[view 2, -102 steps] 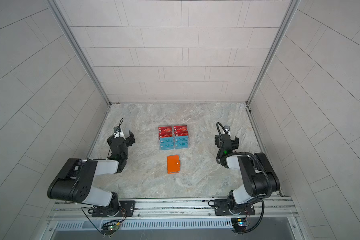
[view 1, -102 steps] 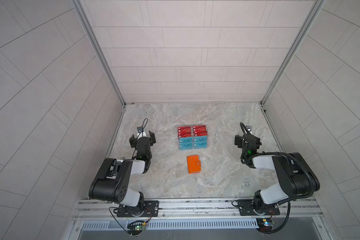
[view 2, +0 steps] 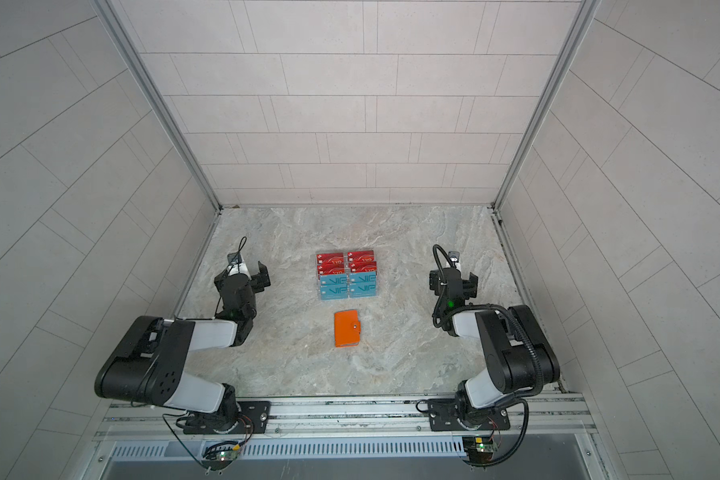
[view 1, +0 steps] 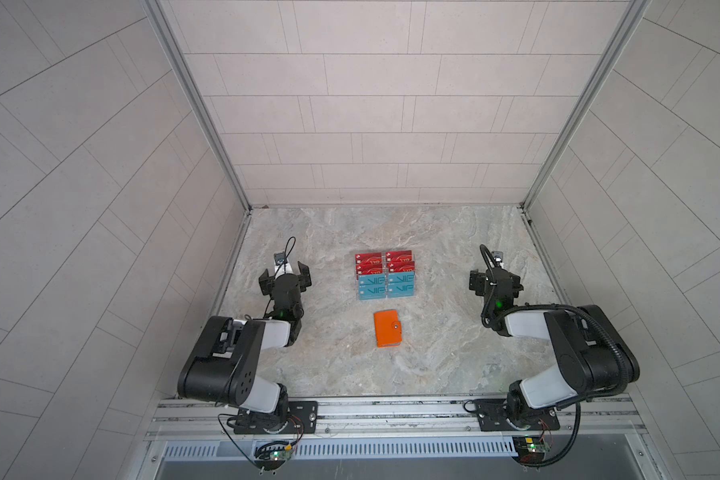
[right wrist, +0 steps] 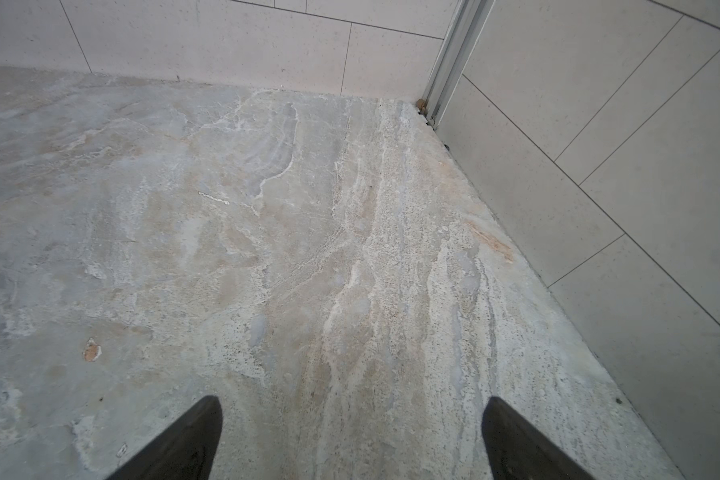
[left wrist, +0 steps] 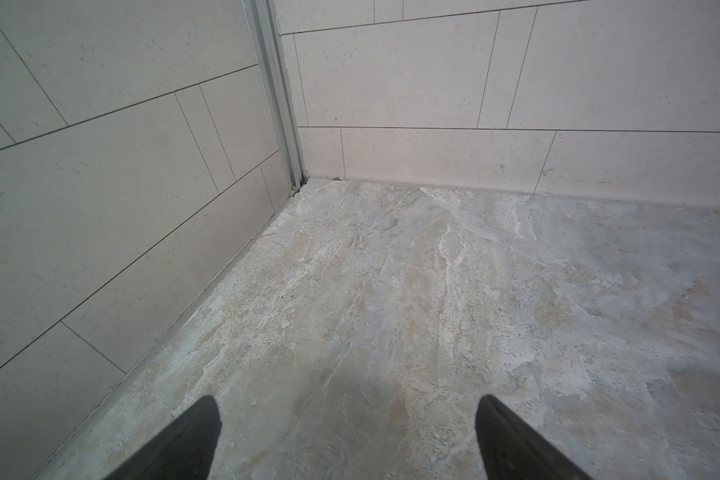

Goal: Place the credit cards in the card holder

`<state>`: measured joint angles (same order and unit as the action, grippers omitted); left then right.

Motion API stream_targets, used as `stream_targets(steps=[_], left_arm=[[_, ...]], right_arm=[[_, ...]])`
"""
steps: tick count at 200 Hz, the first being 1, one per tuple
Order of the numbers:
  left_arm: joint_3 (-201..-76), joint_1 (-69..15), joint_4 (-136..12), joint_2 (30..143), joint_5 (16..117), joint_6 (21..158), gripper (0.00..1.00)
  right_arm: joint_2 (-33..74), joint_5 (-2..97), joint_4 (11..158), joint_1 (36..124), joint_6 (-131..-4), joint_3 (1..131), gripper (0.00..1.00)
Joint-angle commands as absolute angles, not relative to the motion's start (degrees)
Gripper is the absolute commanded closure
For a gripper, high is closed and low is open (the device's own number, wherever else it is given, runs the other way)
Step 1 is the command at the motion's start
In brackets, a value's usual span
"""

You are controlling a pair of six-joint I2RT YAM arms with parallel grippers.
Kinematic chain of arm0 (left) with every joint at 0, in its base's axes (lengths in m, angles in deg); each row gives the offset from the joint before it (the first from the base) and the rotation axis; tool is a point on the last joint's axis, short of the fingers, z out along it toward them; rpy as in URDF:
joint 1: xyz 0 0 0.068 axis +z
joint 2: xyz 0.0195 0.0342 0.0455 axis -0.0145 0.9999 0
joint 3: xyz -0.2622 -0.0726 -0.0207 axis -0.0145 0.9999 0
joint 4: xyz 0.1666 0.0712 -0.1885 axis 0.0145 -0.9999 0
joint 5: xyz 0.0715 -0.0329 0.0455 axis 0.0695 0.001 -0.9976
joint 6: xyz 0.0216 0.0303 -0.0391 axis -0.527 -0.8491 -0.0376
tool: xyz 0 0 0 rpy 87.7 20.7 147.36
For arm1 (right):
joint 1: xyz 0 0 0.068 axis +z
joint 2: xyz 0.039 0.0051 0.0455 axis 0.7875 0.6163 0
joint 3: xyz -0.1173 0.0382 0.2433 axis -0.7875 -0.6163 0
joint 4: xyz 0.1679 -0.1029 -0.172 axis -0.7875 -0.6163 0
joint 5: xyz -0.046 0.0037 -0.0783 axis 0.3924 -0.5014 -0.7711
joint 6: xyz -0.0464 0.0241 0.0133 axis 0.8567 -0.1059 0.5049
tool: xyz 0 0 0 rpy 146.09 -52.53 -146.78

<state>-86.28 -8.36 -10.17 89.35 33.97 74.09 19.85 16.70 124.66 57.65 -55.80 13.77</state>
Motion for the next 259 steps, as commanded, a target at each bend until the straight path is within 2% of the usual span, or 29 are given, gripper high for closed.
stream_targets(steps=[1,155,187,224,248,259], left_arm=[[-86.1,-8.4,-9.2,88.9,34.1,73.7,0.0],[-85.6,-8.5,-9.7,87.0,31.4,74.8,0.0],[-85.8,-8.8,-10.5,85.7,32.0,73.7,0.0],[-94.2,-9.2,-31.3,77.2,31.3,74.0,0.0],[-100.8,-10.3,-46.2,71.1,29.4,80.6,0.0],[-104.3,-10.5,-54.5,68.6,31.9,84.9,0.0]], right_arm=[[20.0,16.1,125.5,57.7,-55.0,14.5,0.0],[19.7,16.6,126.4,57.4,-55.0,13.9,0.0],[13.7,16.1,122.7,57.4,-55.1,13.2,0.0],[3.0,15.6,110.0,57.5,-55.1,16.3,0.03],[-2.2,15.0,96.5,57.5,-58.0,22.3,0.05],[-3.8,16.0,91.1,57.5,-59.6,24.6,0.06]])
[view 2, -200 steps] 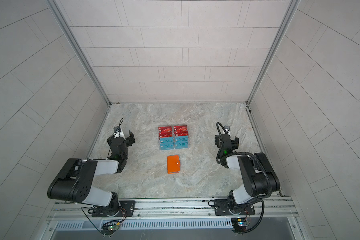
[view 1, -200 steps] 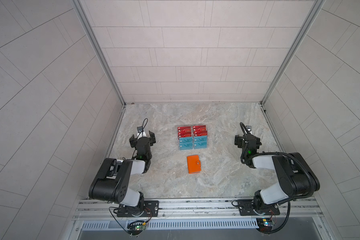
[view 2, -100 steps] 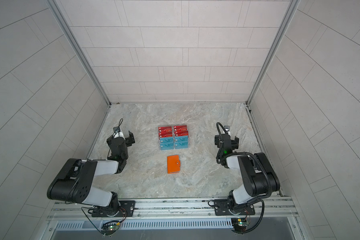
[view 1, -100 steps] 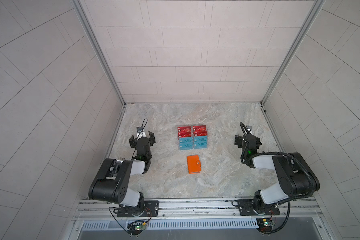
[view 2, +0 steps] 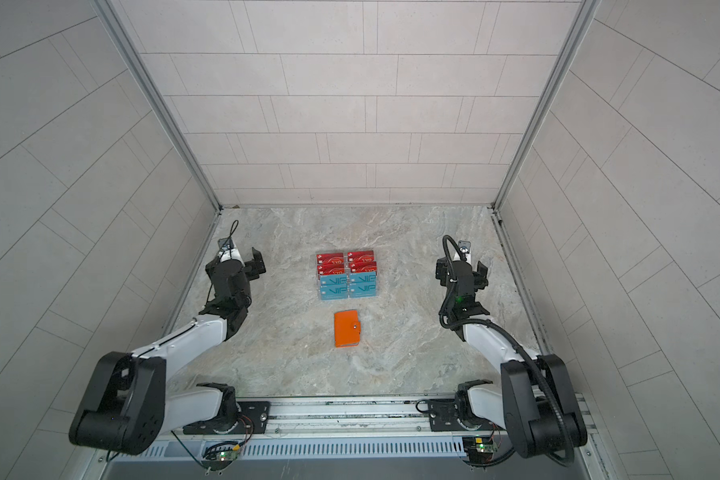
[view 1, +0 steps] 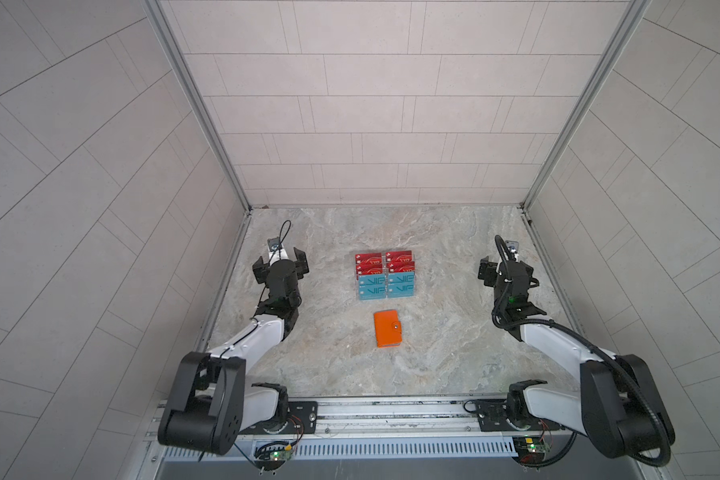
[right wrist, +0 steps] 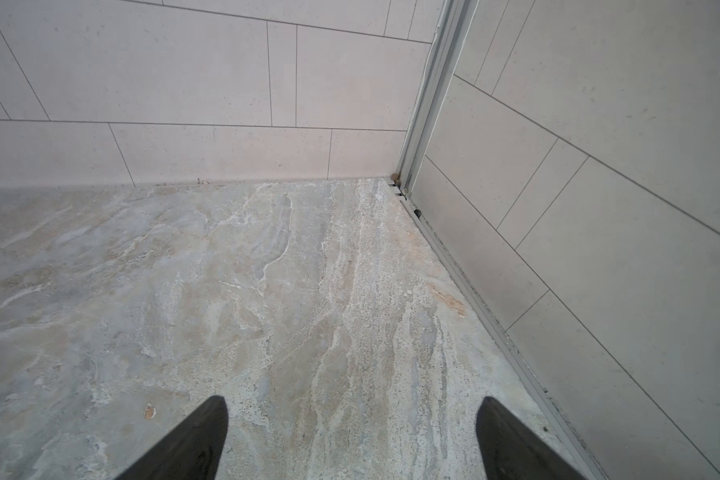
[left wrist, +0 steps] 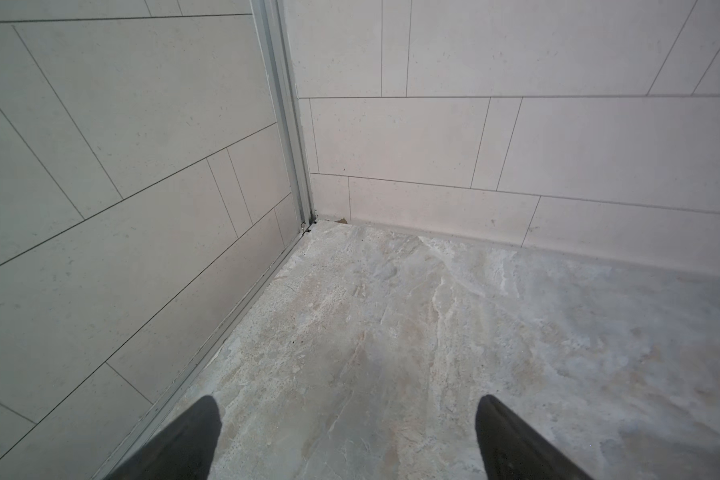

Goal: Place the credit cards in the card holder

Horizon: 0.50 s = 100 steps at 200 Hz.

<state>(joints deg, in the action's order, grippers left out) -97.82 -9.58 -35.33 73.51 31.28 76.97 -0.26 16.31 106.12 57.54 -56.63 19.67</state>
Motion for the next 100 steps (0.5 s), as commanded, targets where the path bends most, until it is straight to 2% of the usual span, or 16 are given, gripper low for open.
stream_targets(steps=[1,14,34,50,78,100], left_arm=[[-104.5,-10.5,-55.1,68.5,32.2,85.2,0.0],[-107.7,-12.0,-62.2,67.1,34.9,88.8,0.0],[-113.6,-16.5,-75.9,66.4,32.6,94.0,0.01],[-116.9,-20.9,-84.7,65.9,31.2,97.3,0.06],[-118.6,-26.6,-92.5,64.0,33.3,100.2,0.09],[-119.6,-31.0,-97.6,64.4,36.4,101.0,0.07]], right_arm=[[-4.0,16.2,90.6,57.5,-59.9,24.7,0.06],[-5.2,17.5,85.5,58.0,-62.3,28.0,0.07],[-6.9,19.2,77.6,59.9,-67.0,30.9,0.09],[-7.9,28.3,72.7,61.6,-68.1,33.2,0.17],[-7.1,33.4,59.3,69.0,-68.3,40.8,0.21],[-5.1,39.3,52.5,75.0,-68.9,43.4,0.22]])
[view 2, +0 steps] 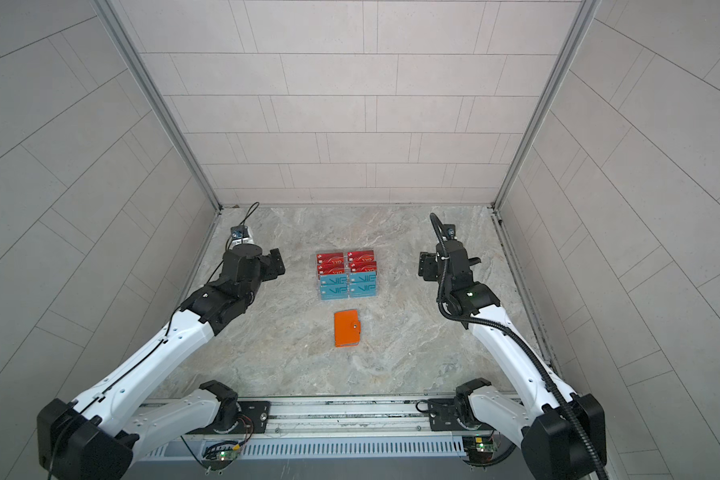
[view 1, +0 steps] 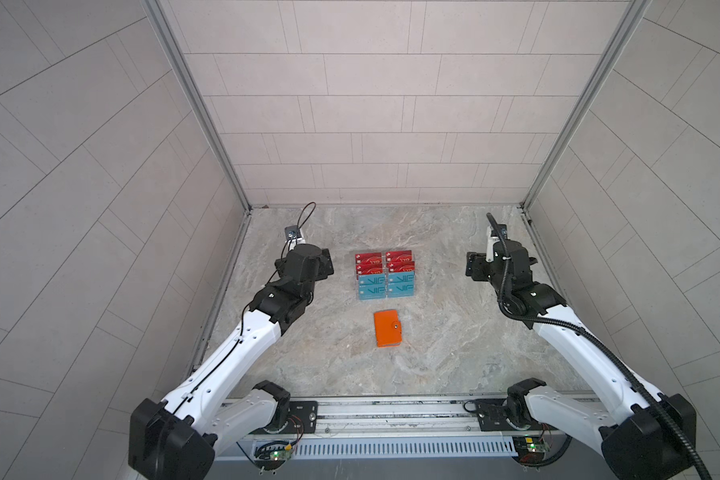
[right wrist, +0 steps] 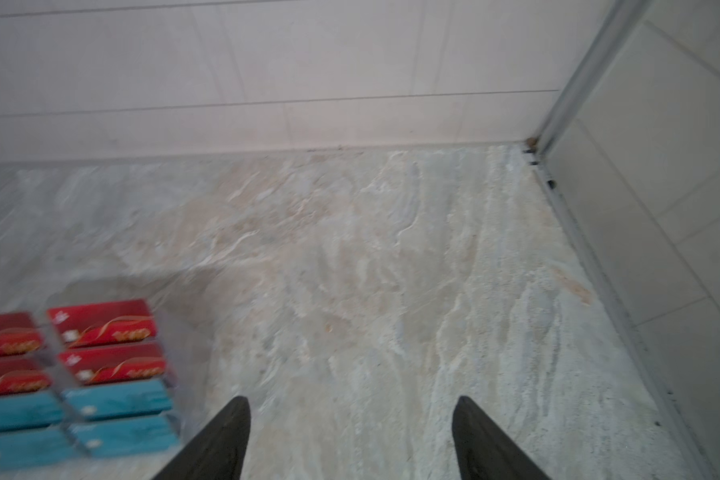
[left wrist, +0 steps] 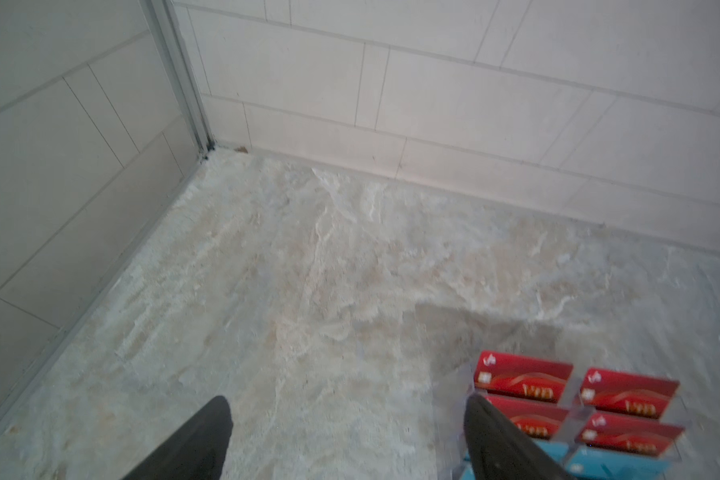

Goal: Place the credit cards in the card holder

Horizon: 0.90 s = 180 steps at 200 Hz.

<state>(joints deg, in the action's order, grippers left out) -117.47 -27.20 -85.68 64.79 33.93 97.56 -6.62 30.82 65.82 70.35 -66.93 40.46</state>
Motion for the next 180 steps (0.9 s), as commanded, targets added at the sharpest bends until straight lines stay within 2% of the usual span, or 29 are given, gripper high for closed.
stream_targets(steps=[1,22,58,86,100,114,143,168,180], left_arm=[[-119.5,-31.3,-97.7,64.4,36.5,101.0,0.07],[-118.4,-35.9,-101.1,64.3,36.5,102.2,0.08],[-117.6,-41.3,-107.2,68.4,36.4,106.0,0.18],[-115.6,-44.3,-104.2,70.0,40.1,107.5,0.19],[-114.1,-44.6,-102.1,70.6,46.5,109.0,0.2],[-111.9,-44.5,-98.5,70.9,51.7,110.5,0.25],[-107.5,-44.6,-91.3,70.3,59.0,114.2,0.26],[-105.5,-44.6,-90.2,68.7,60.0,115.6,0.28],[-104.7,-44.5,-90.3,67.3,59.4,116.1,0.28]], right_arm=[[-5.0,39.6,52.3,75.3,-69.0,43.5,0.22],[-2.3,40.9,47.5,82.0,-72.3,43.2,0.29],[0.6,42.4,47.1,92.5,-80.1,39.9,0.34],[4.9,45.5,49.6,99.1,-87.0,38.3,0.38],[7.8,46.4,50.3,102.2,-88.7,38.6,0.42],[11.0,46.8,50.9,103.2,-89.4,39.3,0.47],[17.2,47.4,54.0,103.2,-89.2,42.0,0.58],[20.5,45.6,55.3,103.0,-89.2,43.8,0.65],[21.6,45.8,56.9,102.6,-89.5,44.0,0.65]])
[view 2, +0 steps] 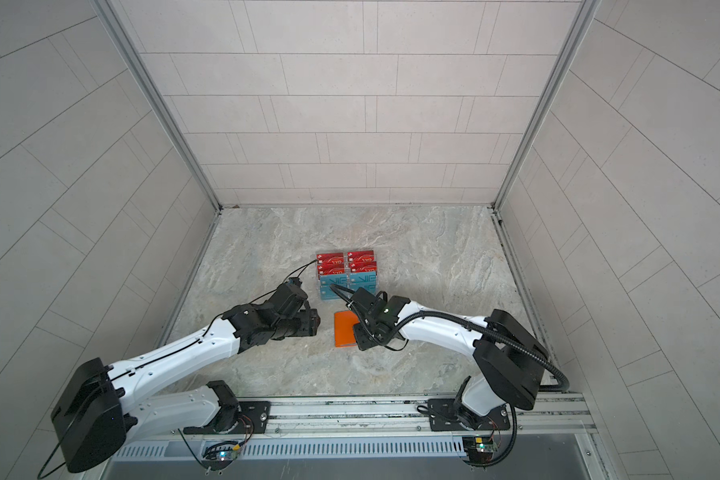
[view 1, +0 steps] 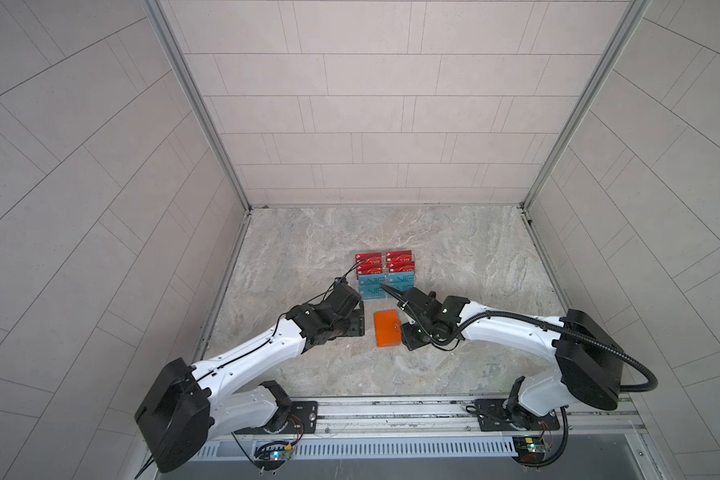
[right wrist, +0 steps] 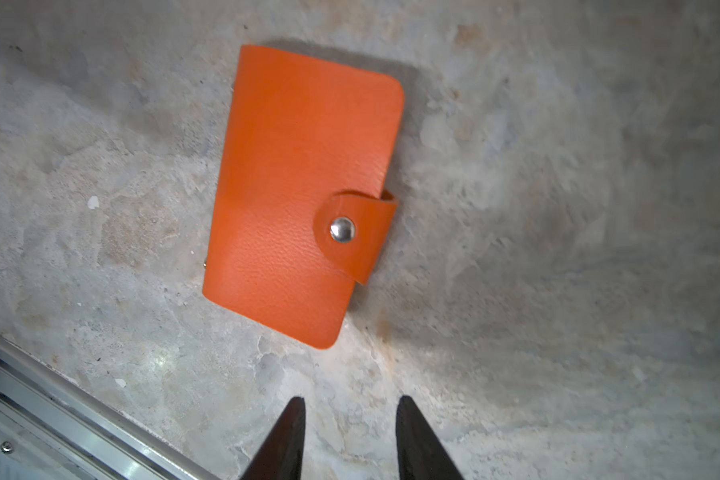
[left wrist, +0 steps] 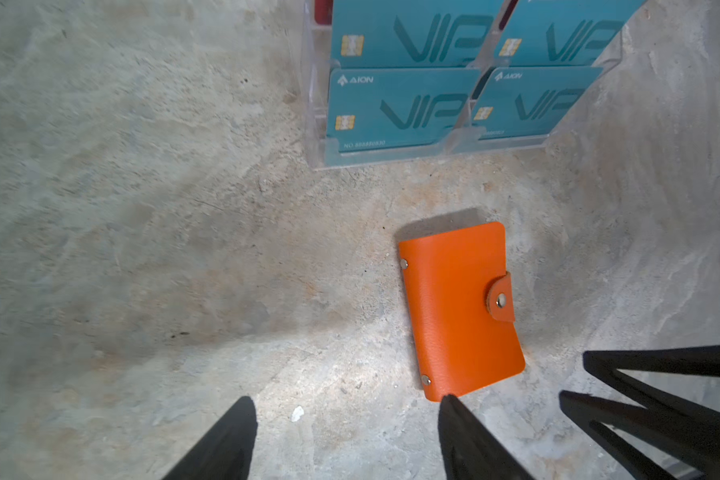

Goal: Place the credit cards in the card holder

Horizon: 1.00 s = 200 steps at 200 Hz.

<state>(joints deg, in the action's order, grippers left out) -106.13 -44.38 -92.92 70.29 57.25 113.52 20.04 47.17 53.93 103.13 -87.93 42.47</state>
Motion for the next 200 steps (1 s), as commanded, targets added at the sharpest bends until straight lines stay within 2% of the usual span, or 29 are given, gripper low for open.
stream_targets(steps=[1,64,105,136,200], left_arm=[[-104.6,-44.5,-90.3,67.3,59.4,116.1,0.28],[-103.6,-44.5,-89.3,65.4,60.1,117.7,0.28],[-104.1,-44.5,-88.7,67.4,61.2,117.3,0.28],[-104.3,-44.5,-87.2,69.8,63.0,117.8,0.27],[-102.9,-44.5,-82.5,72.3,66.4,119.6,0.31]], right_arm=[[21.7,45.9,57.0,102.5,-89.6,44.0,0.66],[27.1,45.5,59.6,100.4,-88.5,45.6,0.7],[28.5,45.5,60.5,100.0,-88.0,46.0,0.68],[28.4,46.1,61.8,99.7,-88.1,46.0,0.62],[31.7,45.7,63.0,99.4,-88.2,46.4,0.62]])
